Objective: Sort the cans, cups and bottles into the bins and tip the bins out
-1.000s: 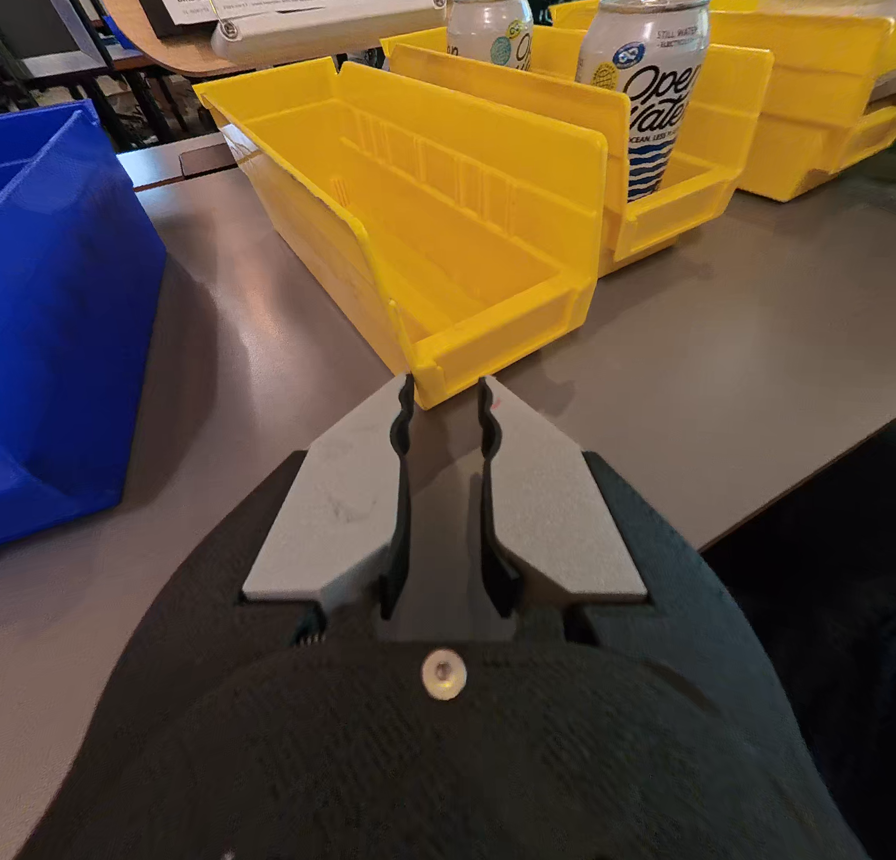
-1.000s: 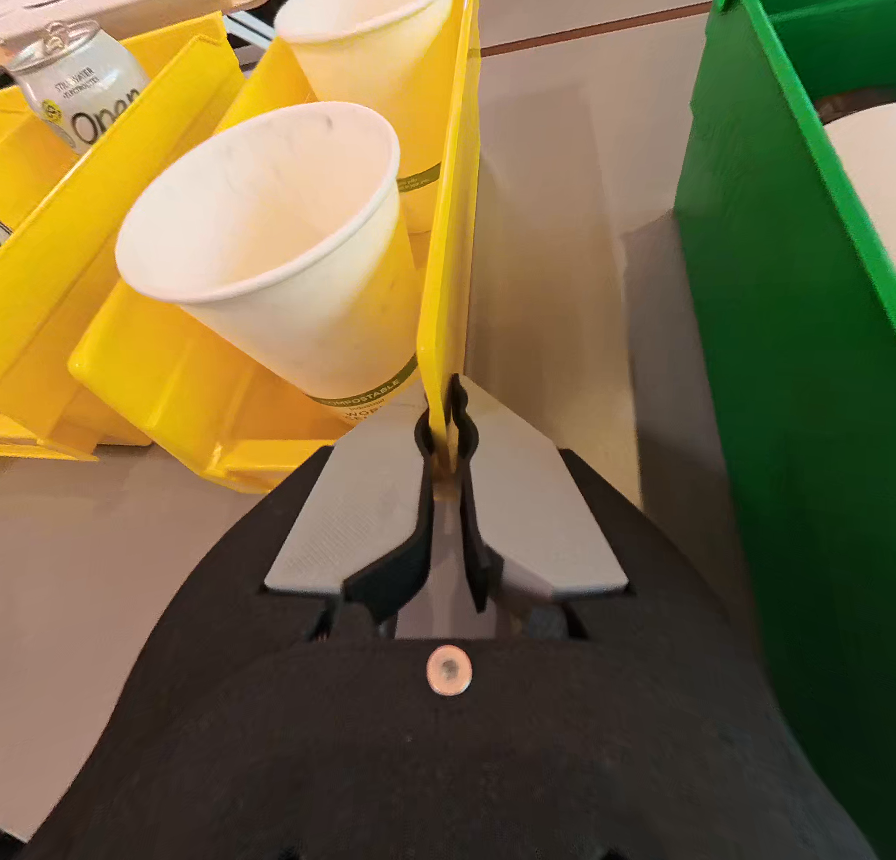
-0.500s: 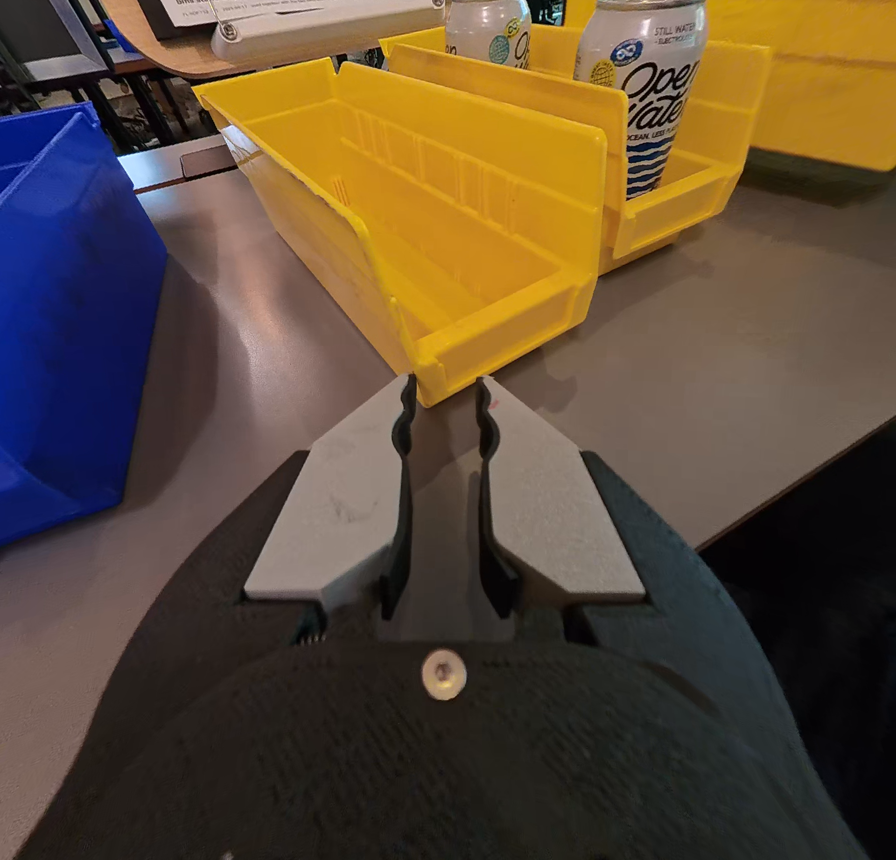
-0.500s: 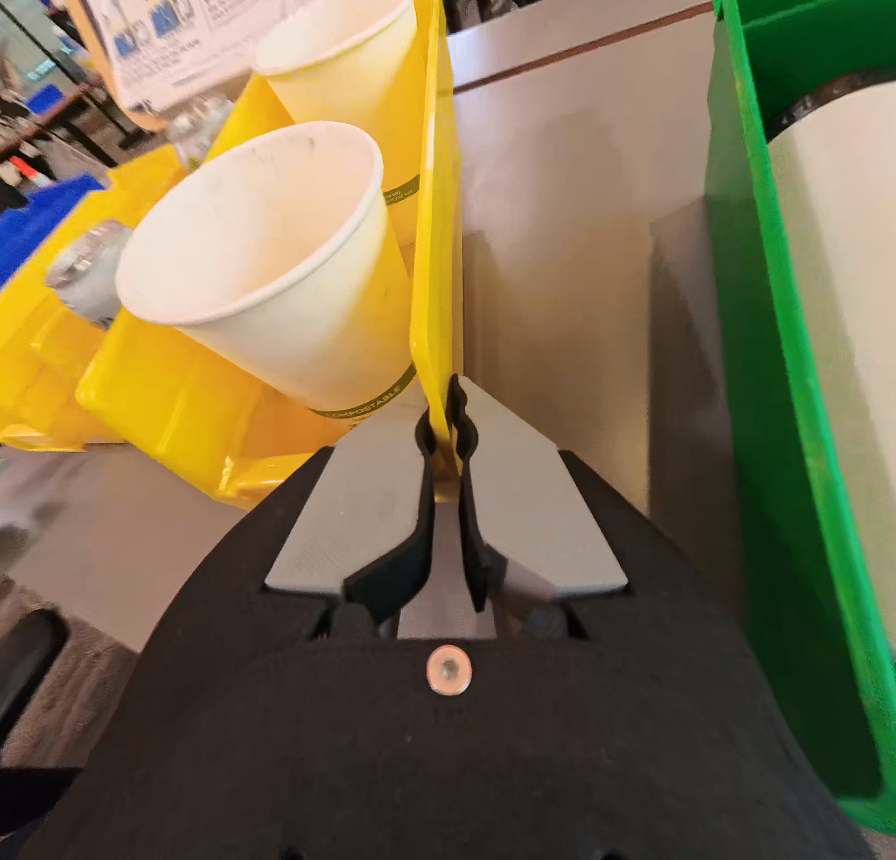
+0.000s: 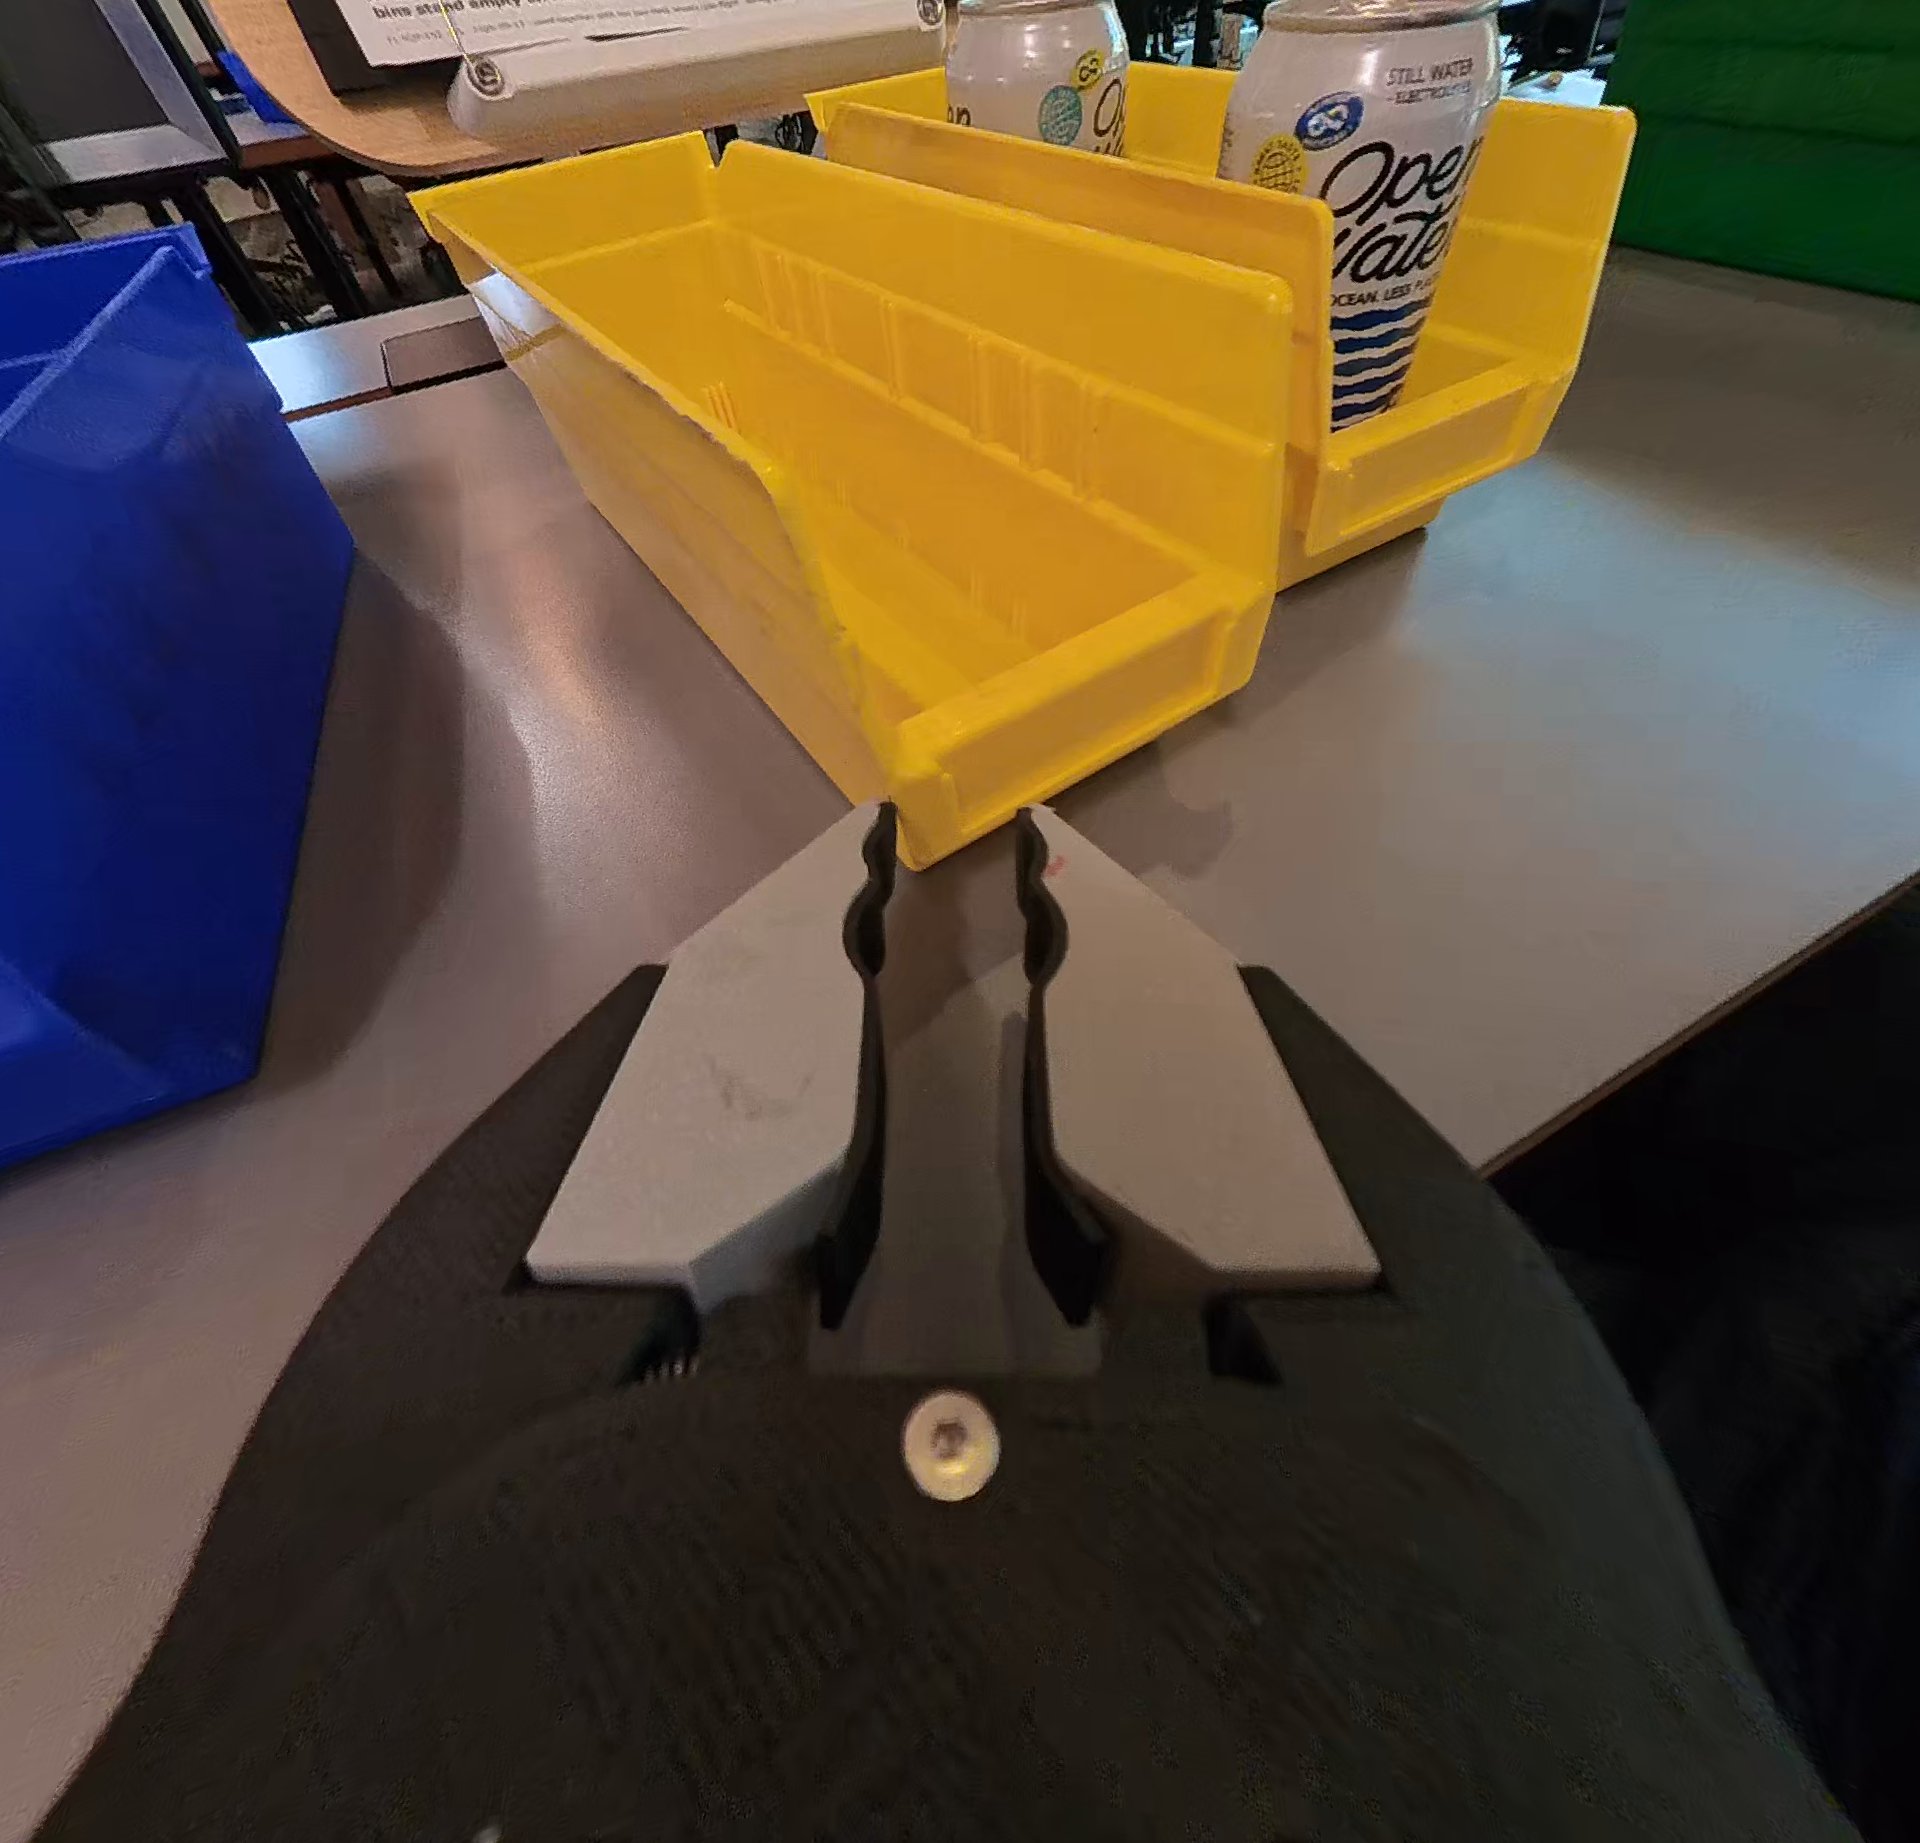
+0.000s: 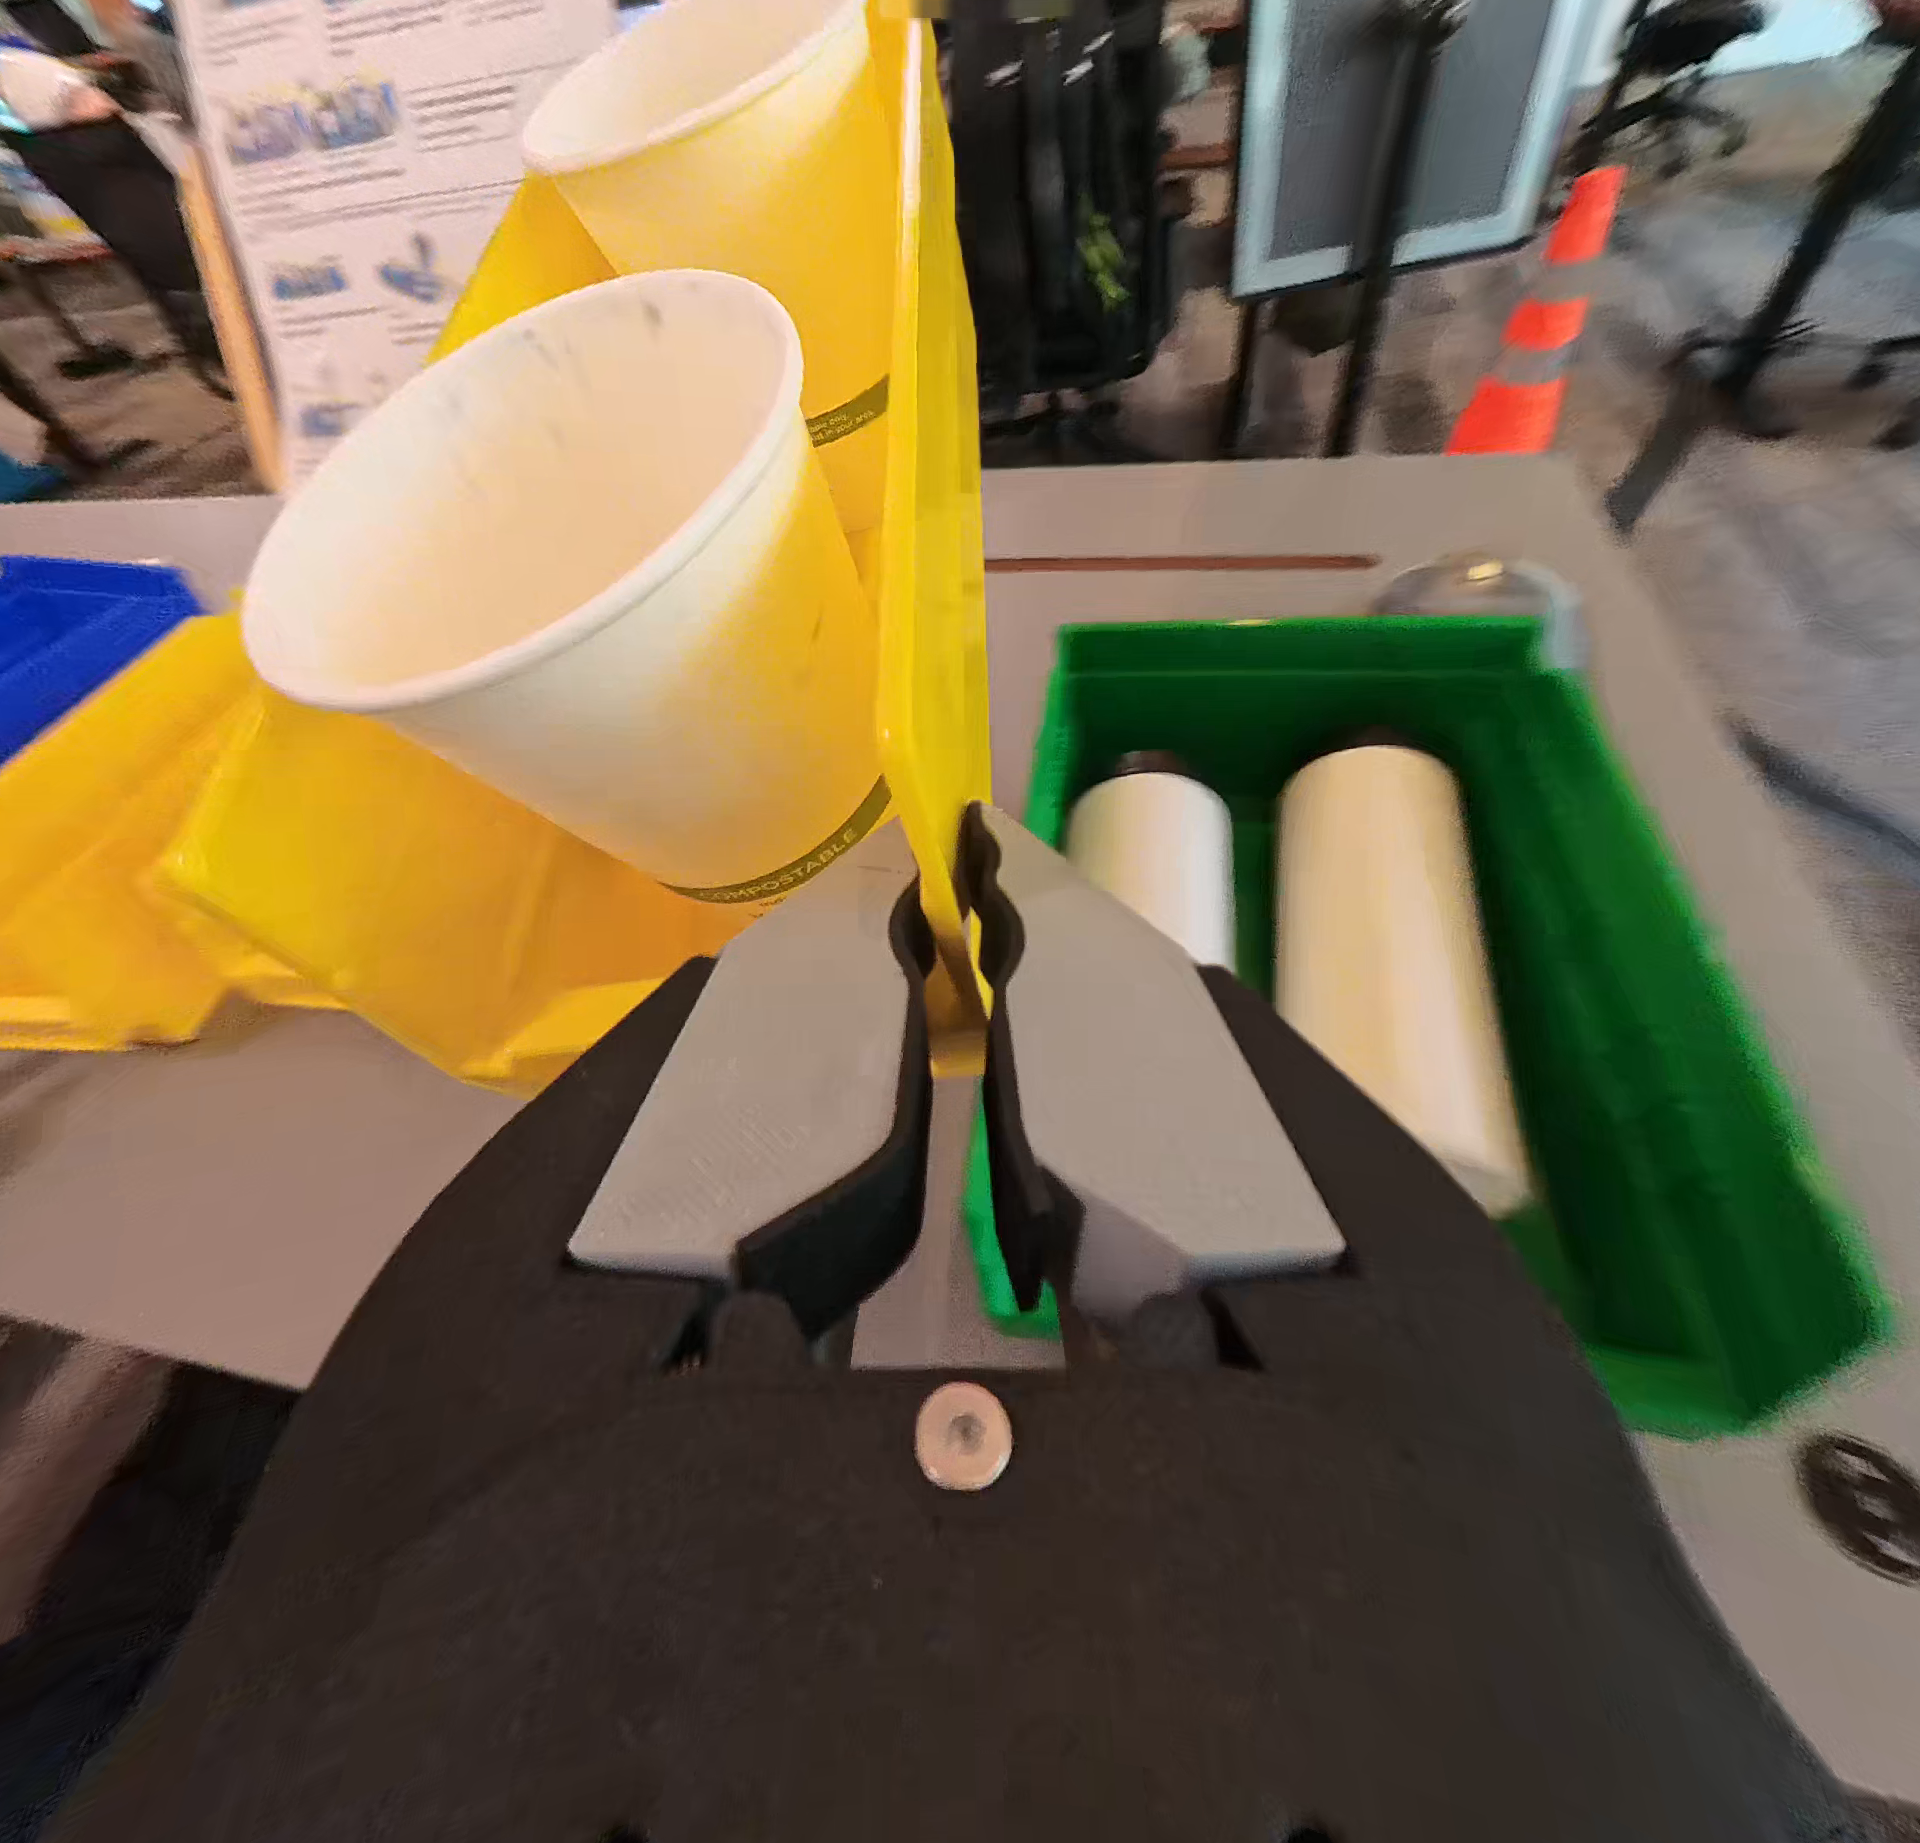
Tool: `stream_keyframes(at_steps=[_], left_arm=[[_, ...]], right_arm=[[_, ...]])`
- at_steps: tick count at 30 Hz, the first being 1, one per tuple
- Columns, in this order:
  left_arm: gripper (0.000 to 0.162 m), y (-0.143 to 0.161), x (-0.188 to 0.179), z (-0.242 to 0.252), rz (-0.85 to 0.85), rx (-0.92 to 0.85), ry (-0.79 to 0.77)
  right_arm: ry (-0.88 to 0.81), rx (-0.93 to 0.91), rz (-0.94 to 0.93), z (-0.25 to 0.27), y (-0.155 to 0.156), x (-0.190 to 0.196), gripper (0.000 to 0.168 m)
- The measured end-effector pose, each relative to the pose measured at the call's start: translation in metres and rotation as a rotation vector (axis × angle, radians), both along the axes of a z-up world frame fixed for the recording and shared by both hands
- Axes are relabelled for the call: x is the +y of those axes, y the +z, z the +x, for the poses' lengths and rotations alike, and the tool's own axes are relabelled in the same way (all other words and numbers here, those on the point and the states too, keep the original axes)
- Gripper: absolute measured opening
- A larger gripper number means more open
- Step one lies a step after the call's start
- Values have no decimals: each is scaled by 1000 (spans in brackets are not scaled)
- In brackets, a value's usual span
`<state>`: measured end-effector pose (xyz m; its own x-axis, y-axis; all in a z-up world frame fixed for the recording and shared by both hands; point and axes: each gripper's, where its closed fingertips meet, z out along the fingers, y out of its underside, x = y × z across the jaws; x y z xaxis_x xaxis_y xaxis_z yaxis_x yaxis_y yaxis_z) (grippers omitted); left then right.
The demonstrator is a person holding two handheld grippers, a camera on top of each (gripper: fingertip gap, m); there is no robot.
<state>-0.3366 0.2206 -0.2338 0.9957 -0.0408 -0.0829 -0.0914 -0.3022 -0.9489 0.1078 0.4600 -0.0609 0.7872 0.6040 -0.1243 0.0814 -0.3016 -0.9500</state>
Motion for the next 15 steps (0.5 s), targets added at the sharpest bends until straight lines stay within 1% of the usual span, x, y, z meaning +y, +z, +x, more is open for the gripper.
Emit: stream_keyframes(at_steps=[3,5,10,15], left_arm=[[20,0,0,0,0,1,2],[20,0,0,0,-1,1,3],[19,0,0,0,-1,7,6],[18,0,1,-1,-2,8,10]], right_arm=[[-113,-104,79,39,9,13,1],[-189,-200,121,61,8,22,1],[-321,-432,178,99,-10,43,1],[-369,-612,207,116,-31,60,2]])
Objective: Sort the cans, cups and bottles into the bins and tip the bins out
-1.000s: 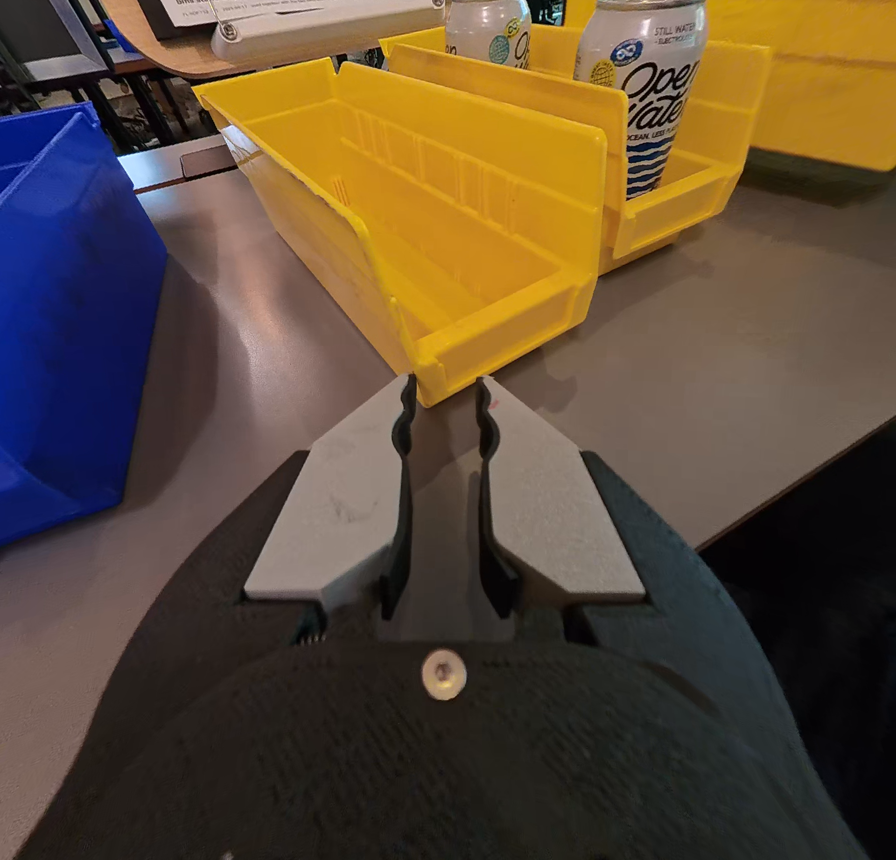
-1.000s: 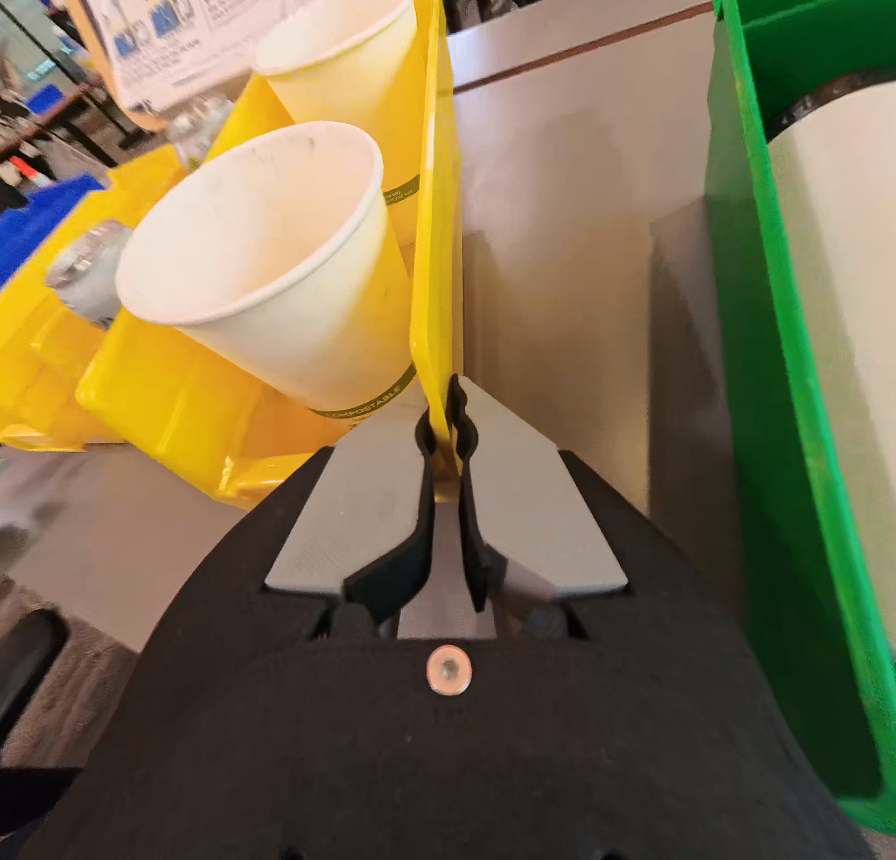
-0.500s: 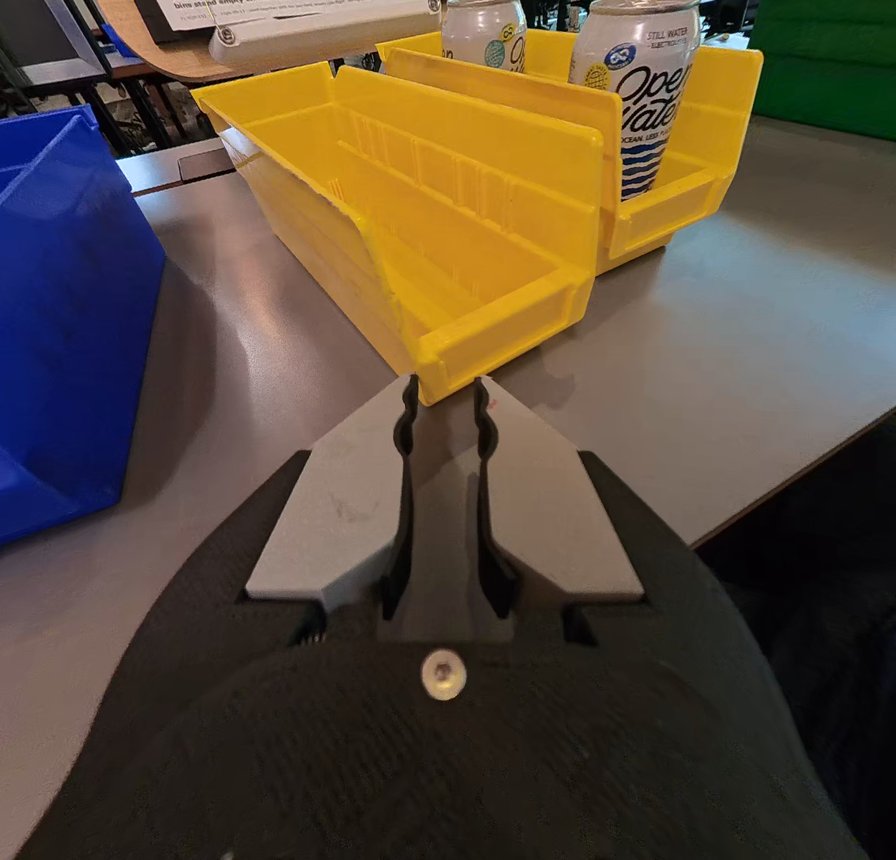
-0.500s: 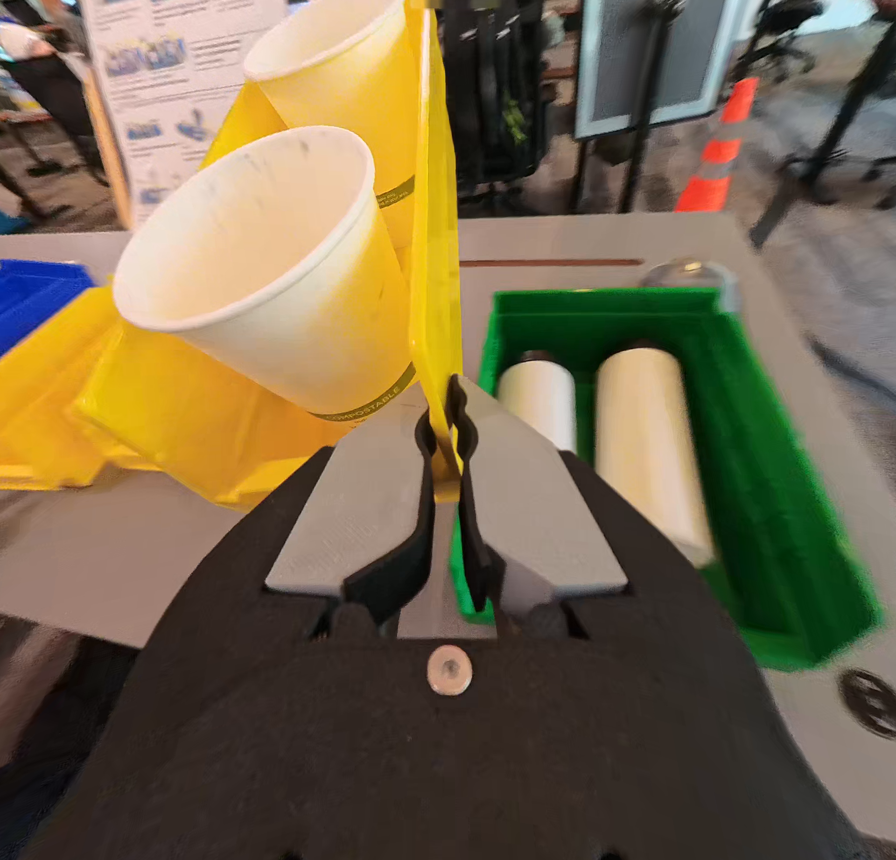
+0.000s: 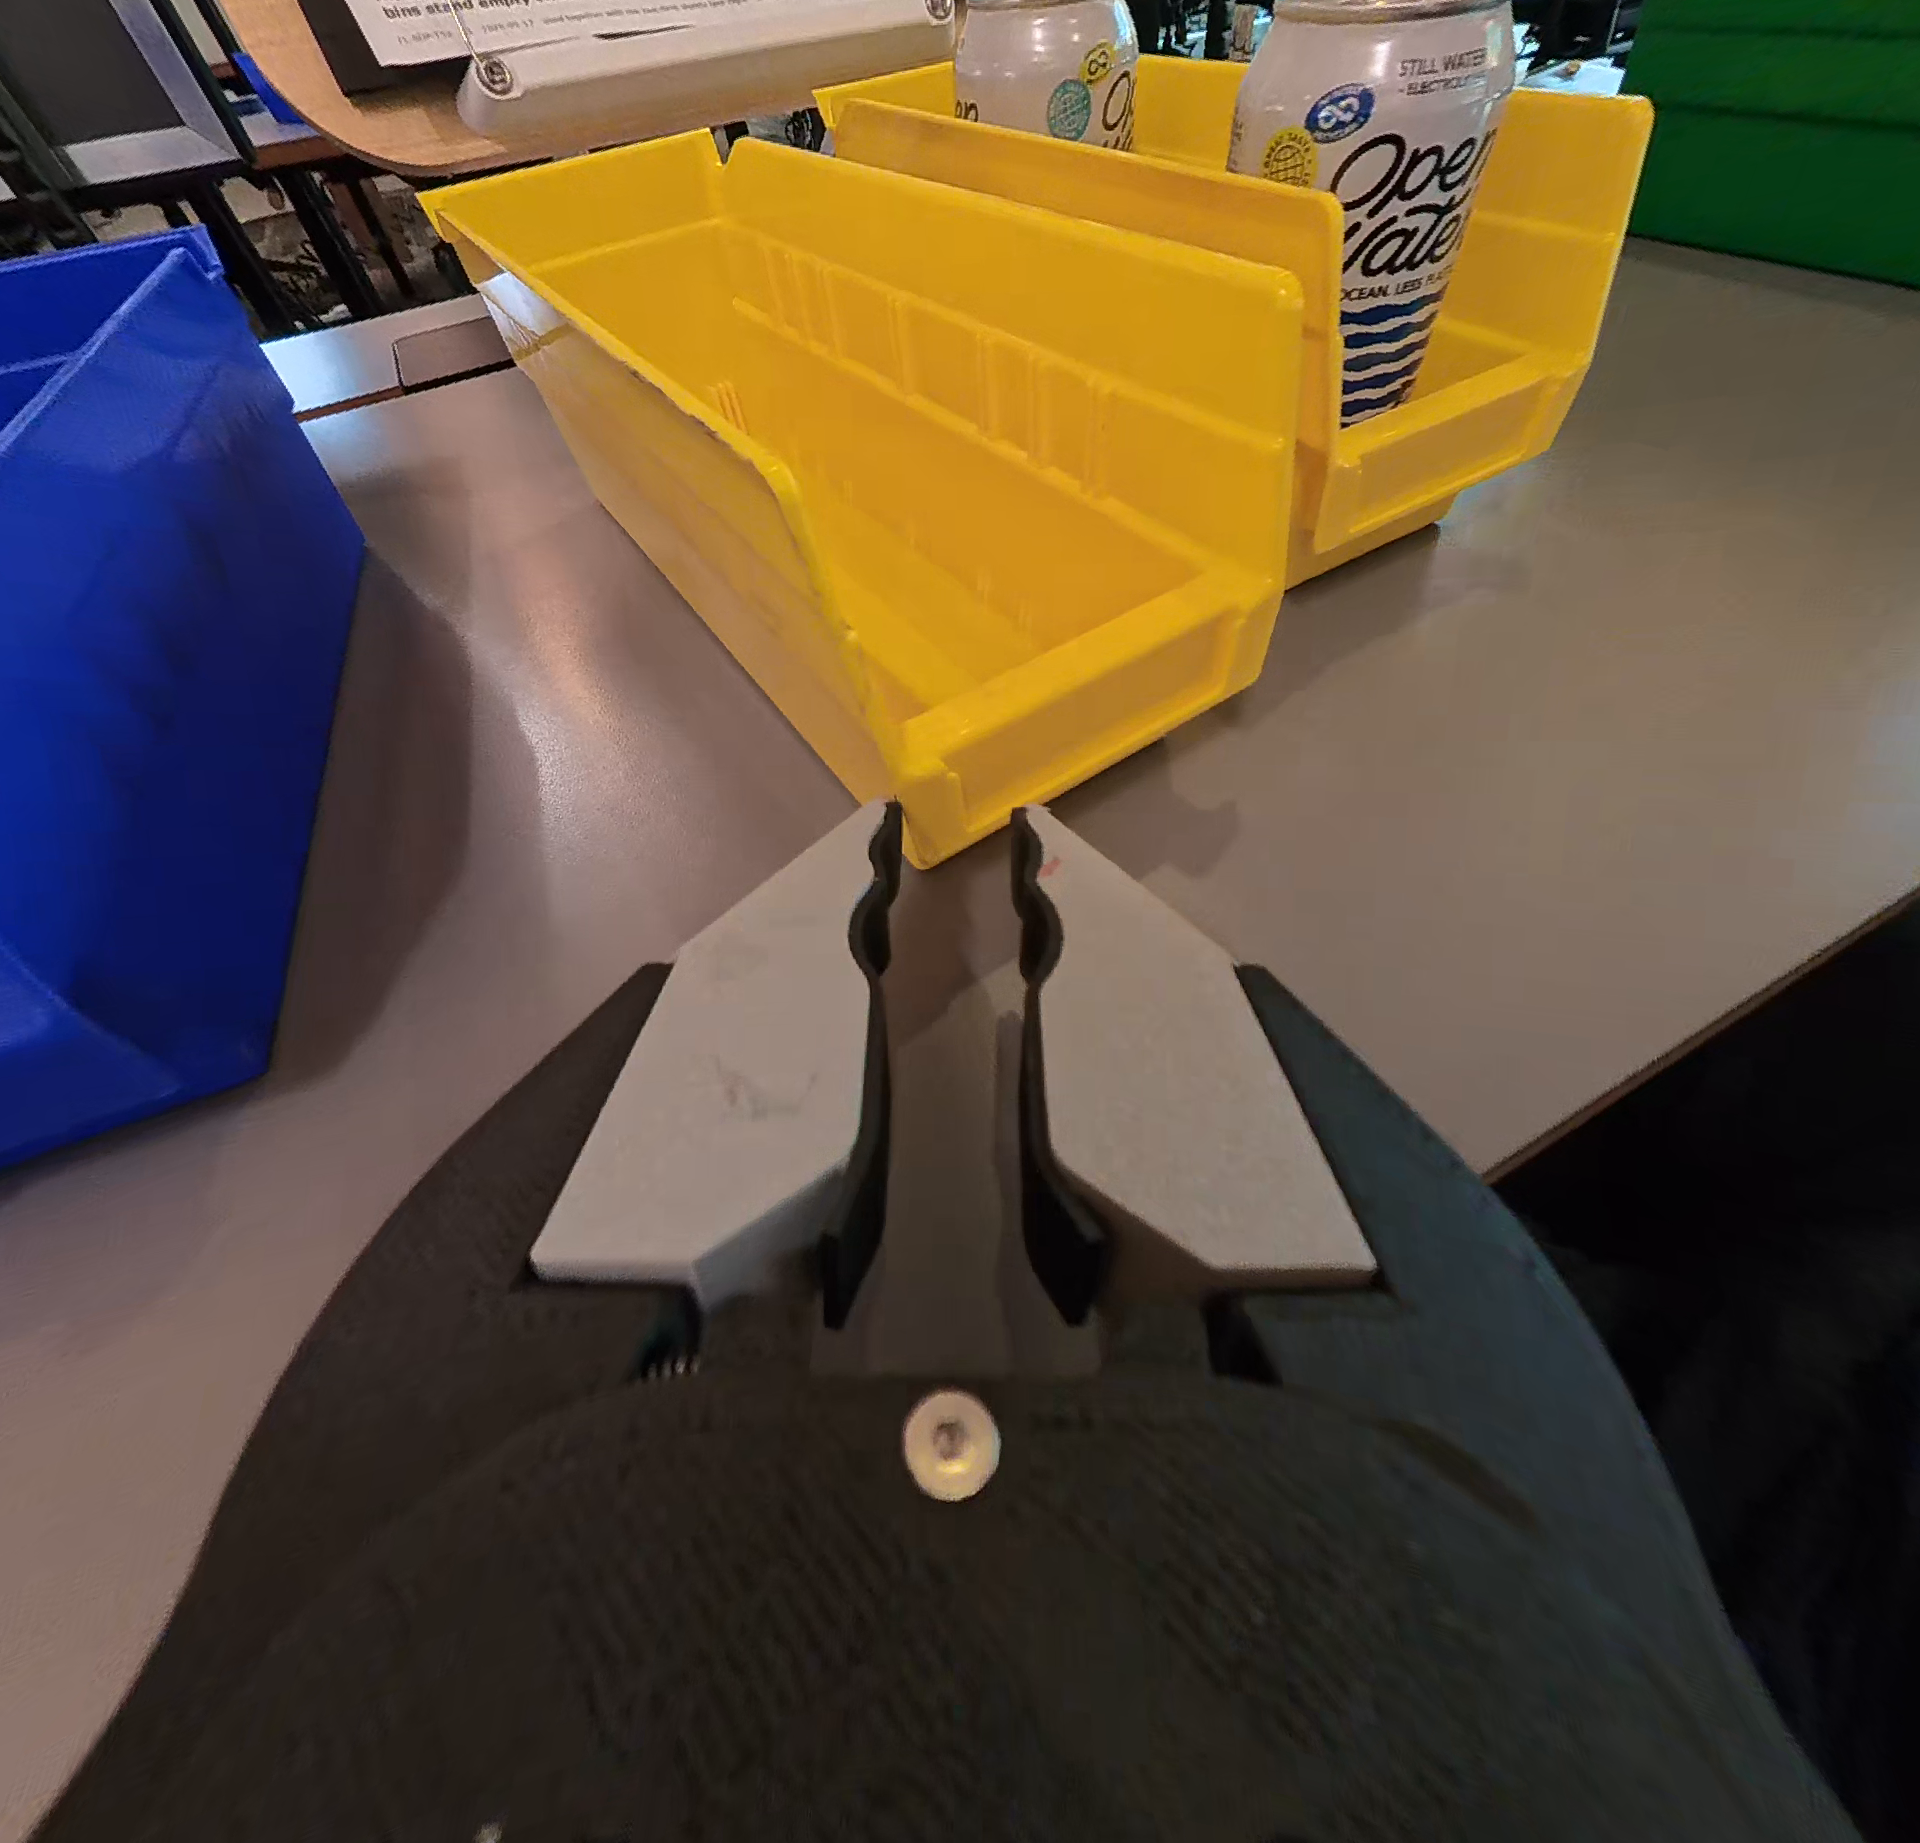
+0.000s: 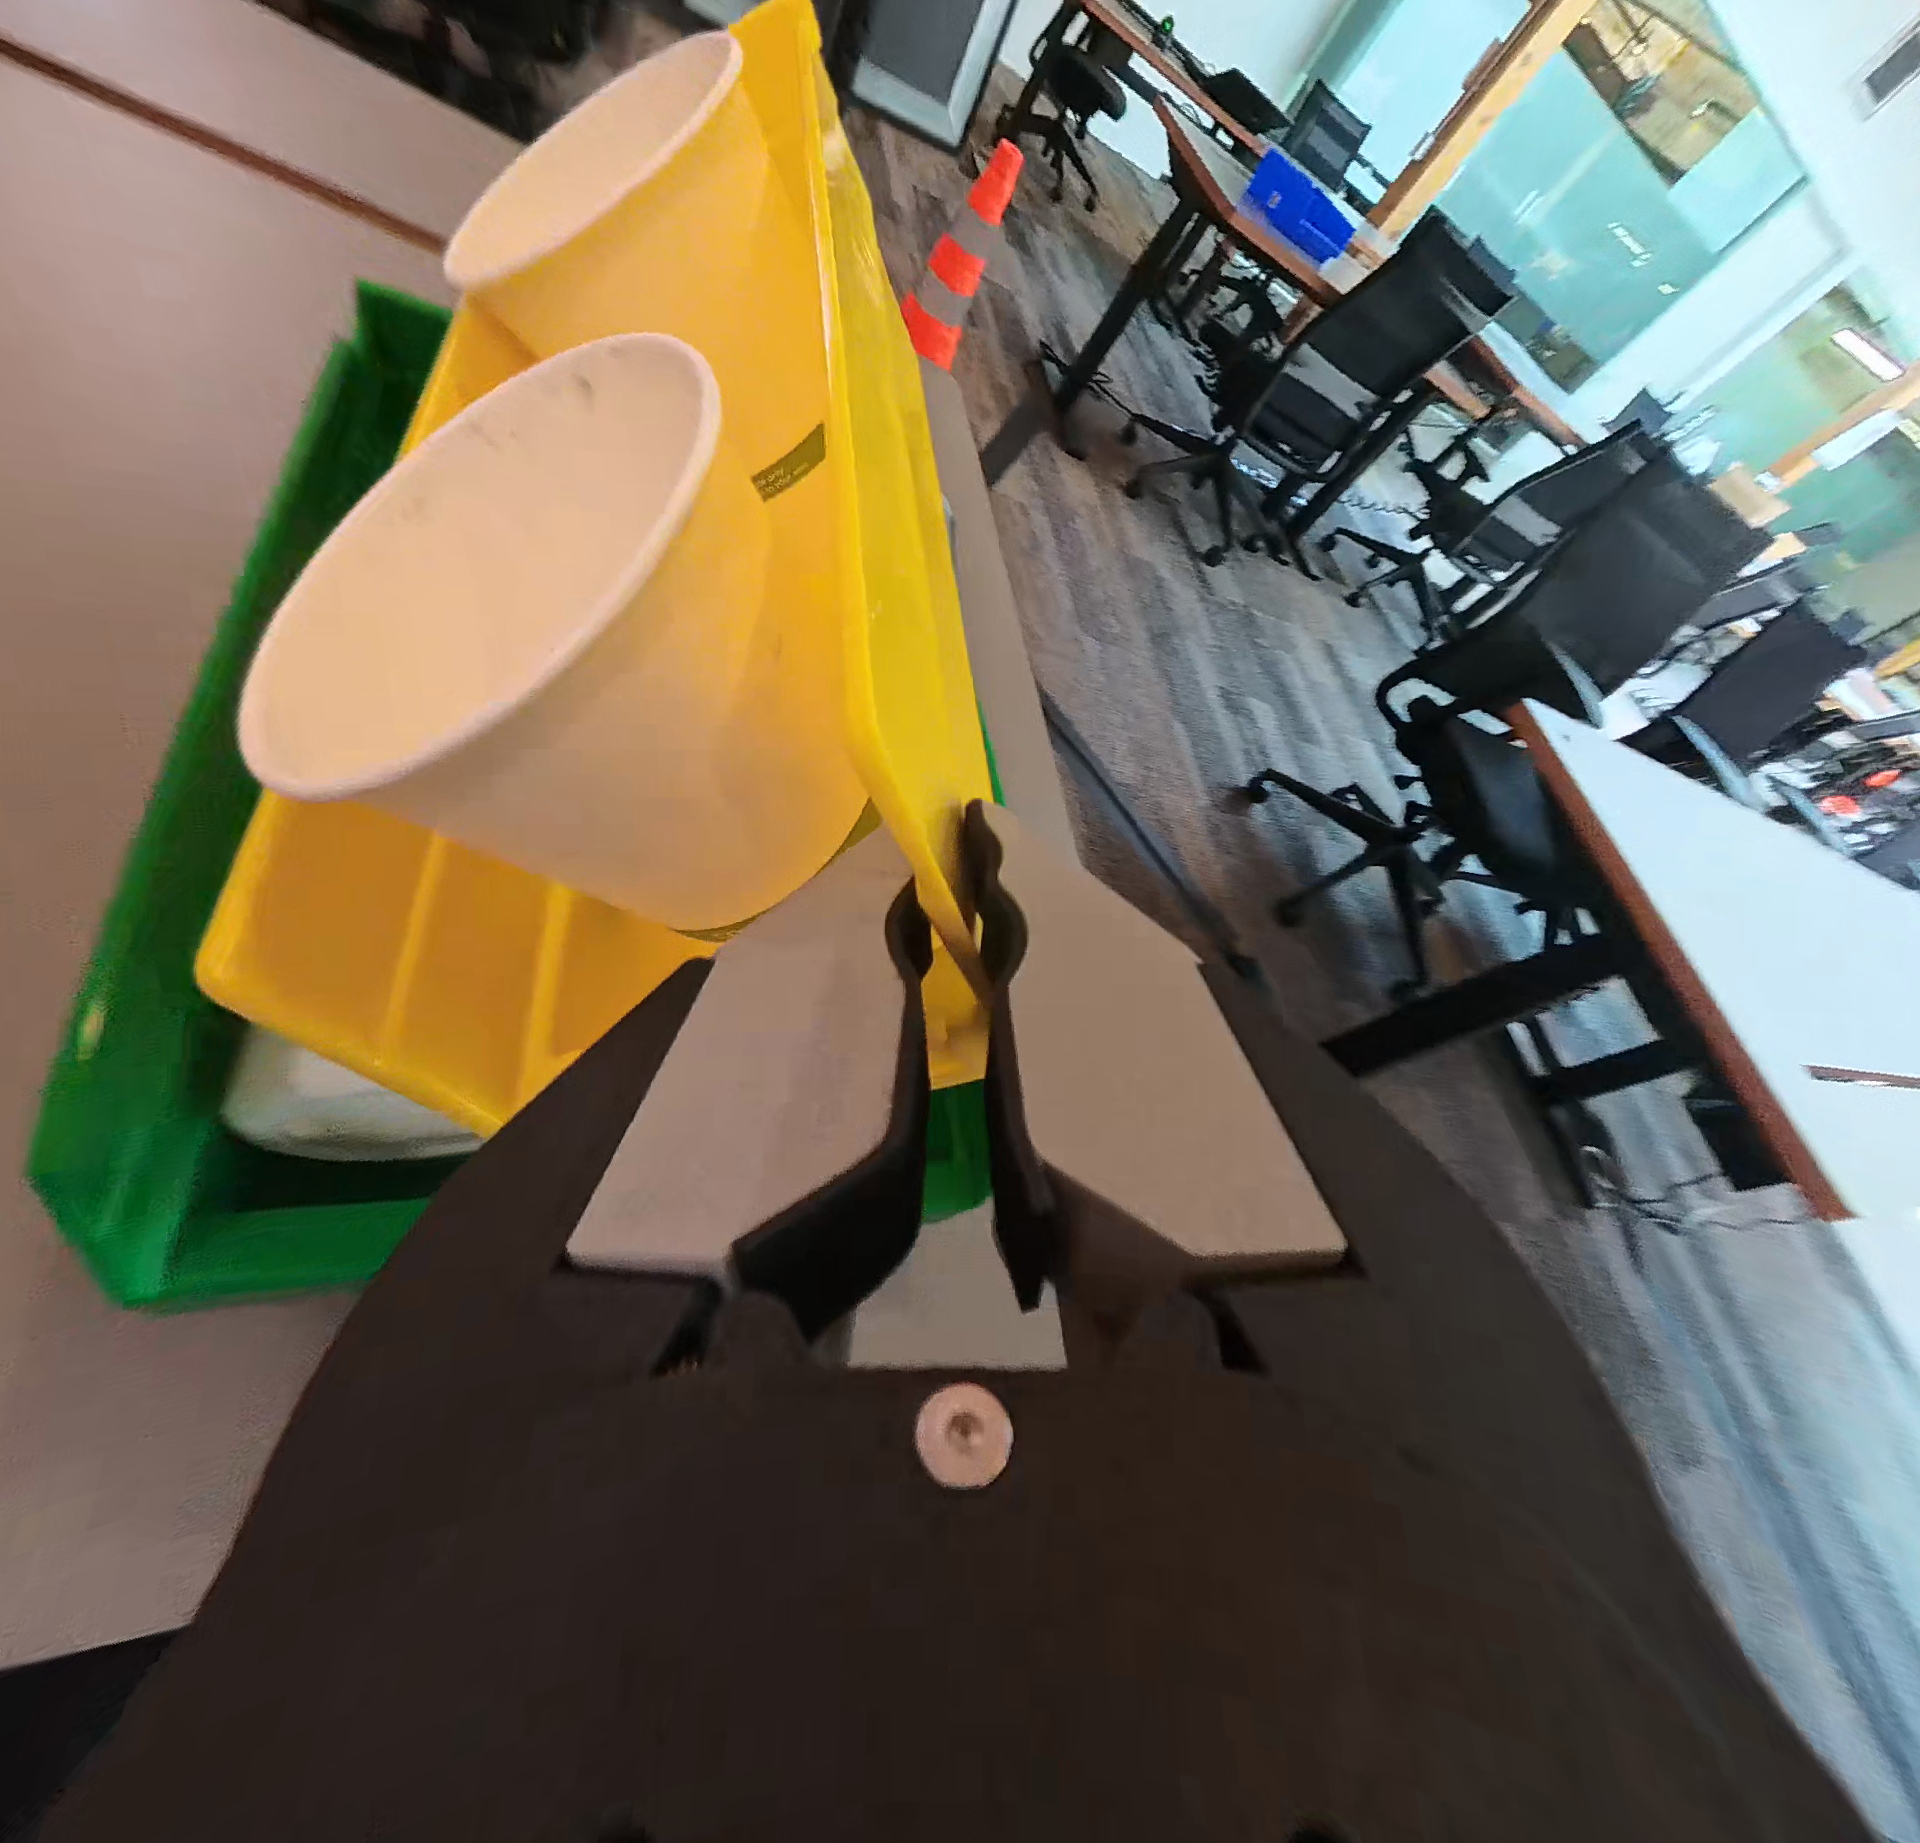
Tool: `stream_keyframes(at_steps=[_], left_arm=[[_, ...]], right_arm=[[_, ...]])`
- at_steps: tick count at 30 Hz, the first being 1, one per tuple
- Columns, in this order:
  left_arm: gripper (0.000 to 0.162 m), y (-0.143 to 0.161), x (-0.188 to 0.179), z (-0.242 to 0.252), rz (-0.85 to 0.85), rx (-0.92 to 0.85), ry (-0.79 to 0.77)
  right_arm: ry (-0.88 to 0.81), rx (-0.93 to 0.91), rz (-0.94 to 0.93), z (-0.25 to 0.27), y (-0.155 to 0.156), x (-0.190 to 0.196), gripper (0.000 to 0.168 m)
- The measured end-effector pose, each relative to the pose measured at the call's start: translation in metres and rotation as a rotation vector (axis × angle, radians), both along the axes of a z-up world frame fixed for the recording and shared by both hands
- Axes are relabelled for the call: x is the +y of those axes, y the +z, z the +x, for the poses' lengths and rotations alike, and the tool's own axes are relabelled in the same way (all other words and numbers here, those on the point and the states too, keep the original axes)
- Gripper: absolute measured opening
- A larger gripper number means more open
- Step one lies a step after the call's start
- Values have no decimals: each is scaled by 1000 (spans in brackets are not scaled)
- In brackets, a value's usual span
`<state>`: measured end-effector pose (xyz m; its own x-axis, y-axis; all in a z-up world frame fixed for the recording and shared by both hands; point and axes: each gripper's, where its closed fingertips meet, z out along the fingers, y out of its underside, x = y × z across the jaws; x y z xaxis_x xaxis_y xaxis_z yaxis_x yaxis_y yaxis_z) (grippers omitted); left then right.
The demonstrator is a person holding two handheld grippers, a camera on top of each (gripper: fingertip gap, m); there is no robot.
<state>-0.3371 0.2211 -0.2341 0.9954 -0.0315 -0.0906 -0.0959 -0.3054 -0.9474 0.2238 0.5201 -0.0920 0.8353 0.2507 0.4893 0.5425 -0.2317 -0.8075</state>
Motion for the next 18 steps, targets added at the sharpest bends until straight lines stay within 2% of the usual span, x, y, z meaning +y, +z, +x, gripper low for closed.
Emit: stream_keyframes(at_steps=[4,8,18], left_arm=[[18,0,0,0,-1,-2,1],[18,0,0,0,0,2,1],[18,-1,0,0,0,-1,-4]], right_arm=[[-11,-59,29,4,-1,4,4],[-49,-187,121,10,12,4,2],[-56,-364,177,8,21,5,1]])
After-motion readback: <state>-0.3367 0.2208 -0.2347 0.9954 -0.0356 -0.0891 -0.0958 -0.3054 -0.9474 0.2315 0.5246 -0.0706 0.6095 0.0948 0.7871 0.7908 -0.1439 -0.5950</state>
